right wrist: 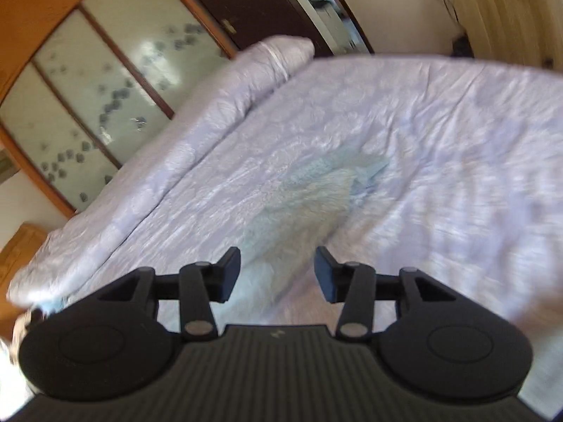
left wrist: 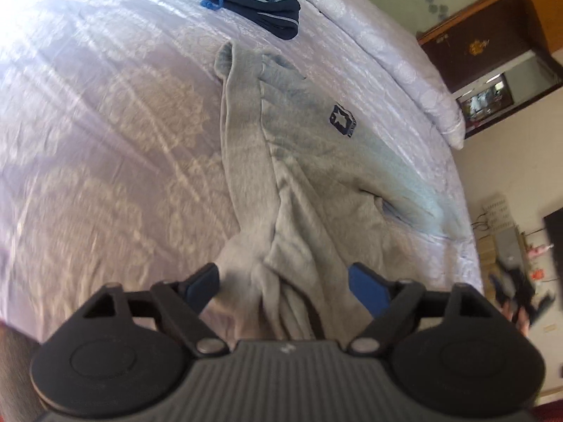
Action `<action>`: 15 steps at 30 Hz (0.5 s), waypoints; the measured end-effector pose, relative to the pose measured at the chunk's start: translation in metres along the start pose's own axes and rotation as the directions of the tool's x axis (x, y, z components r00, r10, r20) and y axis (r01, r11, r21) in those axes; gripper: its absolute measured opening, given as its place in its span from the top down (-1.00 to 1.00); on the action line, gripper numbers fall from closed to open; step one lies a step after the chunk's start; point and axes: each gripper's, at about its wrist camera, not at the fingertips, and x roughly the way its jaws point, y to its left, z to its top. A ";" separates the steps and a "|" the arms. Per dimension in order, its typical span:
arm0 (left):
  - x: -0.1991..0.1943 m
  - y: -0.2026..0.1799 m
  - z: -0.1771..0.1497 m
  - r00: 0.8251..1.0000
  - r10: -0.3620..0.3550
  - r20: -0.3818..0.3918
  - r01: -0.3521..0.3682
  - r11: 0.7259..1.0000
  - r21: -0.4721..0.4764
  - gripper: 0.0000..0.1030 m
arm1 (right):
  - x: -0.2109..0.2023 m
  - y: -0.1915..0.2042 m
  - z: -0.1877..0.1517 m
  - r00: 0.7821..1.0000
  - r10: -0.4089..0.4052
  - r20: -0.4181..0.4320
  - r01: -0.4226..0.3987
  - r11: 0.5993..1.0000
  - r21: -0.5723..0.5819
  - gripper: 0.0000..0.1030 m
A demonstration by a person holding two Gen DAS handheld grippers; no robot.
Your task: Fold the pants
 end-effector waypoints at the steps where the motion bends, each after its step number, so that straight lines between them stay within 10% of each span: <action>1: -0.002 0.002 -0.004 1.000 -0.009 0.001 0.009 1.000 -0.006 -0.61 | -0.023 -0.006 -0.006 1.000 -0.013 0.020 0.013 1.000 0.000 0.05; 9: -0.009 0.015 -0.028 0.996 -0.091 -0.021 0.090 0.994 -0.057 -0.63 | -0.159 -0.114 -0.041 0.974 -0.210 0.089 0.186 0.957 0.221 0.02; 15: -0.007 0.016 -0.045 0.992 -0.124 -0.021 0.121 0.987 -0.107 -0.60 | -0.171 -0.161 -0.063 0.978 -0.198 0.058 0.160 0.905 0.393 0.02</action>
